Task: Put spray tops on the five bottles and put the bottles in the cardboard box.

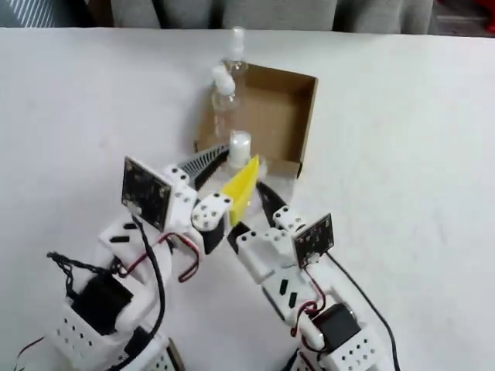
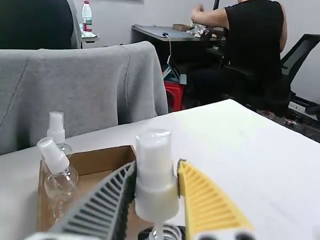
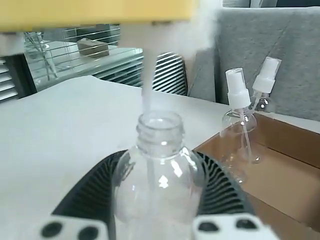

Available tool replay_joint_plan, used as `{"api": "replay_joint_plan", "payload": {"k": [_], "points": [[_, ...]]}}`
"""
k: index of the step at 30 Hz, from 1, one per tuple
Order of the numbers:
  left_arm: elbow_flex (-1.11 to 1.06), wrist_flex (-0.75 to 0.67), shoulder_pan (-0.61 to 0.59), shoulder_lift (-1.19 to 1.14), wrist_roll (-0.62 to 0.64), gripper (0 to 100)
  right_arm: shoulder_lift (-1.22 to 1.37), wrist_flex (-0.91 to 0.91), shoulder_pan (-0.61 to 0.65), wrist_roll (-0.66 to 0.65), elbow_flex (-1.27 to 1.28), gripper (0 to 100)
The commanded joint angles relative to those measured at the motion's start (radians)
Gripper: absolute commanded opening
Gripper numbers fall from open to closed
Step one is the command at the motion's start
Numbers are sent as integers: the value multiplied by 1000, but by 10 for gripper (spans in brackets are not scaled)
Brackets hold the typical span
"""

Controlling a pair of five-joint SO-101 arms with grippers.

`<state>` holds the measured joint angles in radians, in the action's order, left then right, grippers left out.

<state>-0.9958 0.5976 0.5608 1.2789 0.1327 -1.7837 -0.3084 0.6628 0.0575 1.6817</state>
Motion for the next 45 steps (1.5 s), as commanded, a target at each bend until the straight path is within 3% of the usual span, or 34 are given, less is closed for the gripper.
{"api": "replay_joint_plan", "payload": {"k": [1, 15, 24, 33, 37, 45], "points": [[-21, -32, 61, 42, 2, 24, -5, -4, 2, 9, 9, 16], [-112, -110, 58, 48, -2, 31, -8, -27, 2, 8, 9, 16], [-72, 54, 8, 50, -2, 287, -10, -31, 1, 5, 9, 16], [-64, 71, 10, 176, -2, 293, -10, -31, -4, 2, 9, 16], [-57, 153, -5, 268, -2, 290, -10, -27, -7, 0, 9, 16], [-170, 236, -81, 404, -94, 269, -12, 36, -139, -2, 0, 15]]}}
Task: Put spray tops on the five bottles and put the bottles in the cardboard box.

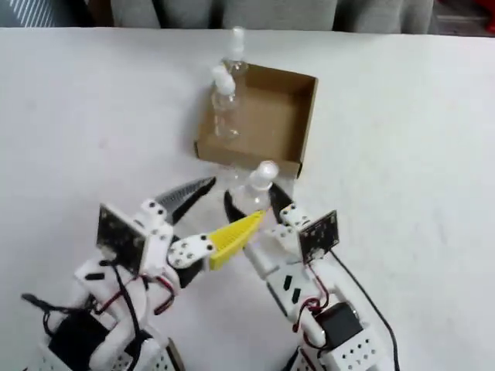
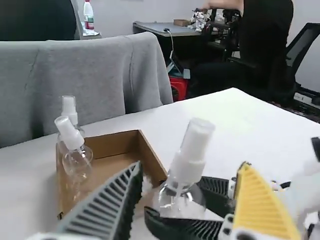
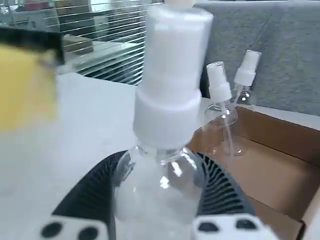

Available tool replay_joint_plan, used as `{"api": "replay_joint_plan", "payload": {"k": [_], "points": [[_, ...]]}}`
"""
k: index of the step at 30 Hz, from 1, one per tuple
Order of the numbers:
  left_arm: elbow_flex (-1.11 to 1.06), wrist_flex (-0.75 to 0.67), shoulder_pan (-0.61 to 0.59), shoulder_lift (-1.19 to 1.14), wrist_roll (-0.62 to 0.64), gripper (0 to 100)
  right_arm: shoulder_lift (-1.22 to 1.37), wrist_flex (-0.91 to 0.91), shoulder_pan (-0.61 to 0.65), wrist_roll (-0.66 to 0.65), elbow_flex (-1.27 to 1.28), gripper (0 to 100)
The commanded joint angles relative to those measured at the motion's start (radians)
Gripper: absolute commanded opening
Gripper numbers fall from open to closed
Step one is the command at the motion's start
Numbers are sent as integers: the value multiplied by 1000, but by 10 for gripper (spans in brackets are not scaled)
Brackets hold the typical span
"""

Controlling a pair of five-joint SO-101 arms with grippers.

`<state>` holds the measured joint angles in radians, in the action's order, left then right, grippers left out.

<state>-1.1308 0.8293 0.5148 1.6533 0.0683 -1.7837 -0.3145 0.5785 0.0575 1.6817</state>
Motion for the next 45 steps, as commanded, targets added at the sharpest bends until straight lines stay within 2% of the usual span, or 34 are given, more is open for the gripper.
{"api": "replay_joint_plan", "payload": {"k": [1, 6, 9, 14, 19, 23, 25, 34, 38, 45], "points": [[-64, 5, -38, 41, -35, 240, -8, 44, -71, -3, -6, 15], [-195, -78, -25, 122, -35, 13, -2, 38, -148, -23, -58, 15], [-253, -80, 27, 176, -29, 41, -1, 38, -182, -25, -71, 15], [-310, -15, 206, 177, -34, 21, 16, 38, -189, -26, -140, 15], [-376, -48, 300, 177, -29, 21, 222, 47, -182, -17, -287, 15], [-499, -201, 295, 177, -29, 21, 377, 67, -142, 66, -394, 15], [-566, -293, 295, 176, -34, 21, 406, 62, -96, 68, -414, 15], [-562, -379, 122, 176, -29, 21, 335, -76, -1, 72, -414, 15], [-562, -384, 111, 174, -29, 21, 295, -143, 1, 74, -413, 15], [-562, -382, 111, 174, -29, 21, 252, -153, -4, 74, -382, 15]]}}
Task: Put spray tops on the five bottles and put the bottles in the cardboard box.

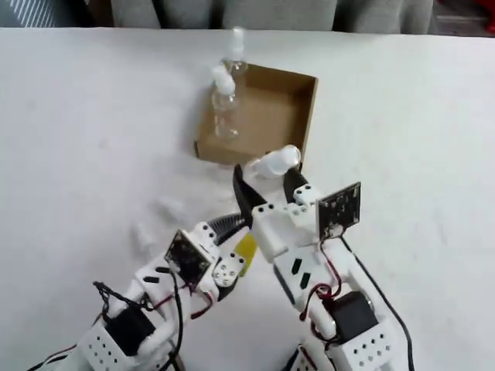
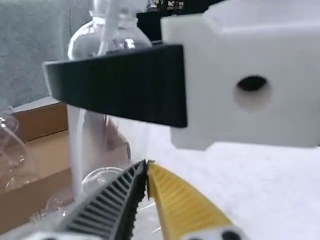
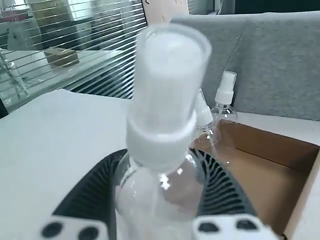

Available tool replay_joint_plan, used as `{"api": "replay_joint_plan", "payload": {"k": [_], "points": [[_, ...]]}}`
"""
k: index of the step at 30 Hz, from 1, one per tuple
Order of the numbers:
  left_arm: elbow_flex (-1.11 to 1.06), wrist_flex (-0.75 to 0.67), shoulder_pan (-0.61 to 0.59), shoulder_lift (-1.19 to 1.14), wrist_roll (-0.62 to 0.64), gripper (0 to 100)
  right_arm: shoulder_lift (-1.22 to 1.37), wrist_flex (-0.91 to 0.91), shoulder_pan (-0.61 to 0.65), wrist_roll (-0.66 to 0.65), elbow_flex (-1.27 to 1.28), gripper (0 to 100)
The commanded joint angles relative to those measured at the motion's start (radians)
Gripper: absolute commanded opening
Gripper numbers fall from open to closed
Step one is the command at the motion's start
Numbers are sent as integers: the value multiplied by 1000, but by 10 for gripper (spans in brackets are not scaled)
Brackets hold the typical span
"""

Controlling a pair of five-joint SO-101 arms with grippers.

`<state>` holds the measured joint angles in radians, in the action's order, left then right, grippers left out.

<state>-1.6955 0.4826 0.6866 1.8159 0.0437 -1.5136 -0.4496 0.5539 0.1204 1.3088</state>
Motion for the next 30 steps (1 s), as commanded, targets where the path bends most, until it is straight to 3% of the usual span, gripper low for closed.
{"api": "replay_joint_plan", "payload": {"k": [1, 14, 21, 26, 30], "points": [[3, -34, -61, 12, -5, 21, -18, -18, 21, 11, -6, 15], [3, -31, -62, 12, -5, 21, -12, -54, 13, 5, -6, 15], [3, -26, -62, 12, -8, 21, -1, 84, -128, -43, -9, 15], [3, 37, -79, 13, -11, 21, 170, 197, -206, -69, -68, 15], [3, 61, -199, 13, -11, 21, 404, 300, -243, -68, -157, 15]]}}
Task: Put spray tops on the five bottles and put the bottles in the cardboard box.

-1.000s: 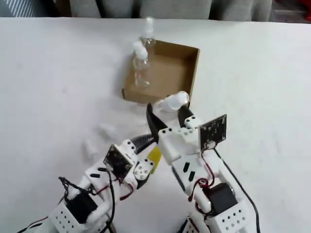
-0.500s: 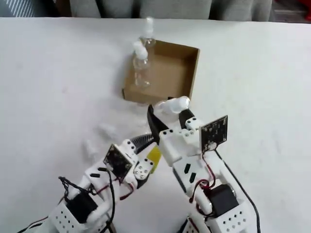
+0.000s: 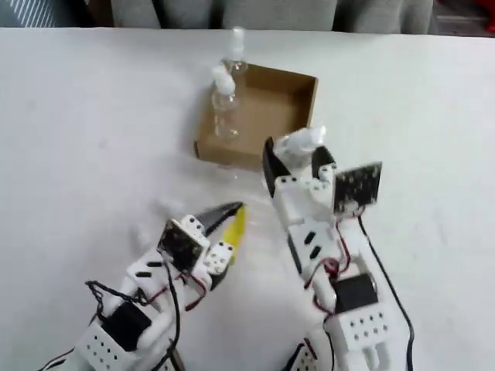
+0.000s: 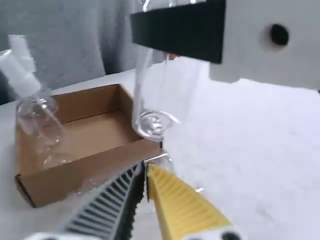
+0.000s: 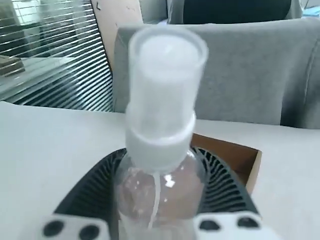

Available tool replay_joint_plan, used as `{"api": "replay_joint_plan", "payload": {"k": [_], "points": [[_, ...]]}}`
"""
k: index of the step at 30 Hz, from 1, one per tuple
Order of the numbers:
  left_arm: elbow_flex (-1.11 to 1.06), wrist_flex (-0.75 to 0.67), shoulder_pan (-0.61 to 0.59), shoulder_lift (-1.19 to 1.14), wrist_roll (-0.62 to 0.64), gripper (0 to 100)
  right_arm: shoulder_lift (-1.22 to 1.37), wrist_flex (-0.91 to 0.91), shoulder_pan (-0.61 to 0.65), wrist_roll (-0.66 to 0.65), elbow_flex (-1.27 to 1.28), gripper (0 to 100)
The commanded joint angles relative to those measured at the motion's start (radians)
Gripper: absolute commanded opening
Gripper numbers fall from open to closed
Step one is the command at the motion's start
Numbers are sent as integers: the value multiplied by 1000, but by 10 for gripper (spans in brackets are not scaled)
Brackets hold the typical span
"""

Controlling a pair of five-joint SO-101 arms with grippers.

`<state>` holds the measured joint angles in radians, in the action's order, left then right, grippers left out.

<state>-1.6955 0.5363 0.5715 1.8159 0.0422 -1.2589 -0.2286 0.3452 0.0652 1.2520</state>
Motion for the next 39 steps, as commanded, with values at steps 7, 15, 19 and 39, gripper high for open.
{"api": "replay_joint_plan", "payload": {"k": [7, 15, 19, 39], "points": [[3, 69, -383, 13, -9, 21, 512, 226, -113, -12, -276, 15], [3, 201, -708, 13, -11, 21, 837, 297, -154, -12, -499, 15], [3, 193, -773, 13, -11, 21, 977, 361, -154, -12, -589, 15], [3, 192, -774, 13, -11, 21, 1554, 478, -176, -20, -1042, 15]]}}
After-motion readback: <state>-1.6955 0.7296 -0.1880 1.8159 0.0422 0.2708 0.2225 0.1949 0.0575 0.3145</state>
